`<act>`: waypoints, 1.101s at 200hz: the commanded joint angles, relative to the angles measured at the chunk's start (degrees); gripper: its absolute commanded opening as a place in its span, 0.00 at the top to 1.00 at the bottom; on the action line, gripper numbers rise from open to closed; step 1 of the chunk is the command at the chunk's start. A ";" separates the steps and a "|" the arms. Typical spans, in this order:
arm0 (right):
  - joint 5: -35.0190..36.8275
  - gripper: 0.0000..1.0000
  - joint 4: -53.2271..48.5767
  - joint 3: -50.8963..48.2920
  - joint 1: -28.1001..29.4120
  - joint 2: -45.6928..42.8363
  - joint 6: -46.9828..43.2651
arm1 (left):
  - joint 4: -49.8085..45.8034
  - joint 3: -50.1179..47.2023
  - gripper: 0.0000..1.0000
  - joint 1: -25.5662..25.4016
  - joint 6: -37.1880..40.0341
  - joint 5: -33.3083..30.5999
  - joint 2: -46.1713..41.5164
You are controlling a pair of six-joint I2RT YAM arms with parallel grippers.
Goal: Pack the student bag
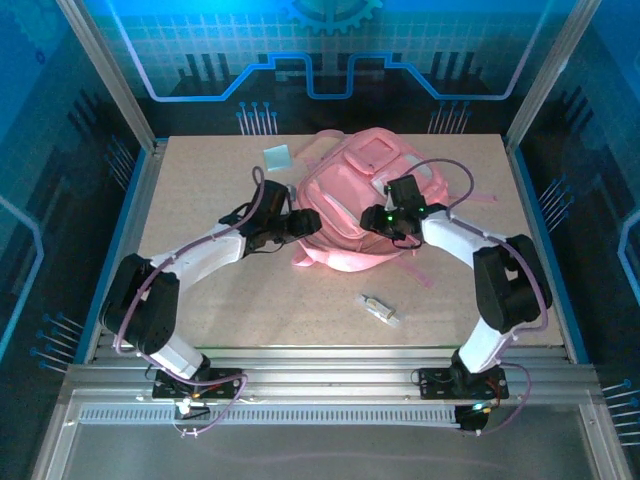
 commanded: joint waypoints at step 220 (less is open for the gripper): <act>-1.61 1.00 2.55 5.33 0.12 -6.04 12.36 | -16.91 21.46 0.48 -15.01 11.26 -5.80 17.72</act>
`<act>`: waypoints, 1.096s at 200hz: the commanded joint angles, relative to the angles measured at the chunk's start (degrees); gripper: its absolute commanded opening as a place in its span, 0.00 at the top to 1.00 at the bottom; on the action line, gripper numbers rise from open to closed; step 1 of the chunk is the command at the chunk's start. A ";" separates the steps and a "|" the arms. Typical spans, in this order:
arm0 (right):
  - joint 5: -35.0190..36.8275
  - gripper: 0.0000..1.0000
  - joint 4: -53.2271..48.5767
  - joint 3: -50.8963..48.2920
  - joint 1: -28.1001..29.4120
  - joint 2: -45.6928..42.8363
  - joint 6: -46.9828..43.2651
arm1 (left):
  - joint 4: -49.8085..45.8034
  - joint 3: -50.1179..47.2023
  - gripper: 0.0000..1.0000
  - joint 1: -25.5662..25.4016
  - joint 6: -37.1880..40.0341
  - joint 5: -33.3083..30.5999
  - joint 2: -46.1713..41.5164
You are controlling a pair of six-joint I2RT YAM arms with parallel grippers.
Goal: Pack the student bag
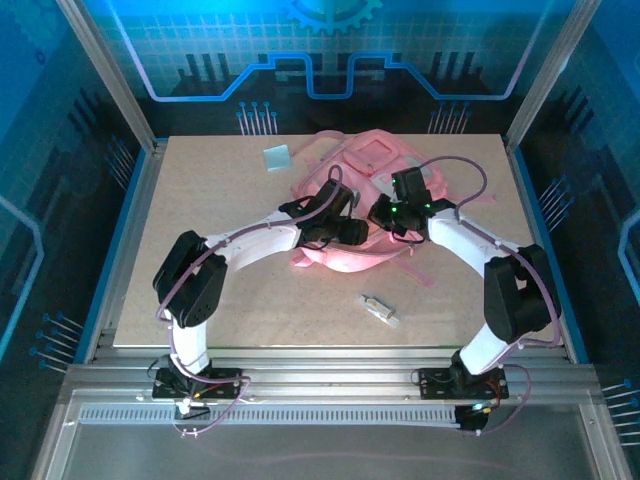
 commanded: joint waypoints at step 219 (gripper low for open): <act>-0.02 1.00 3.88 0.00 0.70 -2.79 -2.84 | -4.65 10.50 0.81 1.59 -5.42 11.41 6.47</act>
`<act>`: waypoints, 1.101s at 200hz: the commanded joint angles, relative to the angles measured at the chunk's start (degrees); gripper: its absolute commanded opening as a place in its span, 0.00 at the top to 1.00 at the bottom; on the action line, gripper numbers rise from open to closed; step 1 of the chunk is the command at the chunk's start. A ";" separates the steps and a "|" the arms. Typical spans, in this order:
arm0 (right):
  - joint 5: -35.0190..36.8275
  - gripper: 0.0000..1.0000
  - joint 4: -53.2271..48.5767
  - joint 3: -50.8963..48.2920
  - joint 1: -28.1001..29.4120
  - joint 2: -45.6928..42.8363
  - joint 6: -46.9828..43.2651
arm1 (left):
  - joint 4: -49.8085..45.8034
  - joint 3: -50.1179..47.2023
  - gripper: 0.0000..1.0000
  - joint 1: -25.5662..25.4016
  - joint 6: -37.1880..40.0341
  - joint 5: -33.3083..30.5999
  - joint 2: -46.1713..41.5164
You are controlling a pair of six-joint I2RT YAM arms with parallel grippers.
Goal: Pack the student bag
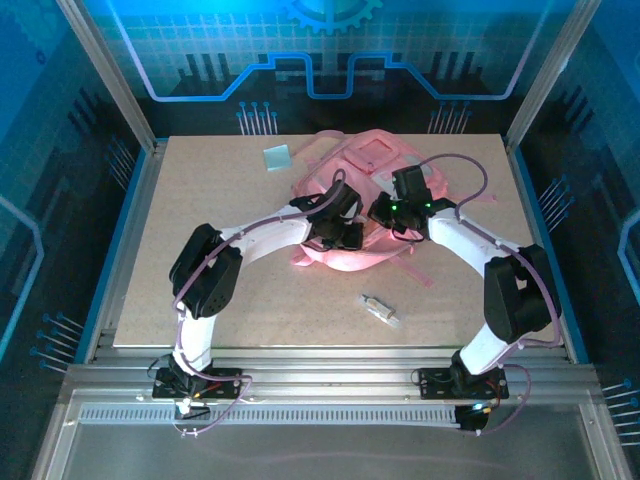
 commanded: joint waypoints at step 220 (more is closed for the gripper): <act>-0.15 1.00 4.64 -1.09 0.03 -2.66 -0.69 | -5.06 11.45 1.00 0.47 2.42 -2.25 8.98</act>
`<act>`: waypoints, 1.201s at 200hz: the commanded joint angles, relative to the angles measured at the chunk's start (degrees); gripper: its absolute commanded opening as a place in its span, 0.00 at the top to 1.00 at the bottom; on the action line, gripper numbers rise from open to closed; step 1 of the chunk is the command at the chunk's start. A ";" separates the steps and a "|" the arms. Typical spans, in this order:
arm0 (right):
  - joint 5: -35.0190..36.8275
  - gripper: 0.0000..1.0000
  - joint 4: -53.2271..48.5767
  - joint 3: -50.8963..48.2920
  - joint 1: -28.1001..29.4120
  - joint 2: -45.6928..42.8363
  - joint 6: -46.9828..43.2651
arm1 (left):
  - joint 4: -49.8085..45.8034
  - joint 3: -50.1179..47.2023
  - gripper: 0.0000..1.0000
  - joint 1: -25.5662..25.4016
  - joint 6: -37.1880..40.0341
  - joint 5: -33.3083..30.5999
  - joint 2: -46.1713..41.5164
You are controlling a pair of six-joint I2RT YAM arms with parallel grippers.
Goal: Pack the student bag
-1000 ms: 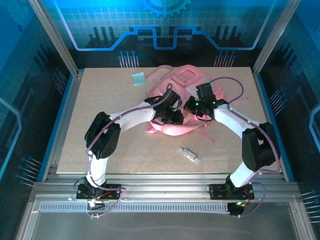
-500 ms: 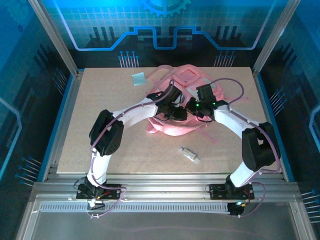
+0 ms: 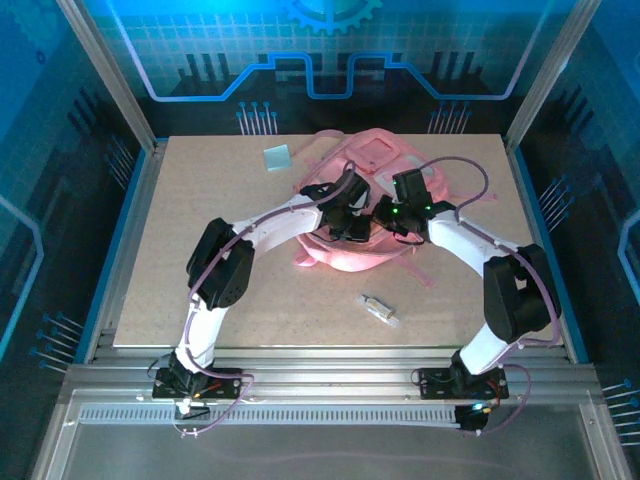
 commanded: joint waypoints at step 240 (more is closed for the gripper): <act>-8.10 0.31 0.44 1.40 -13.17 -4.73 -0.80 | 5.02 -3.93 1.00 3.84 3.47 12.35 -9.39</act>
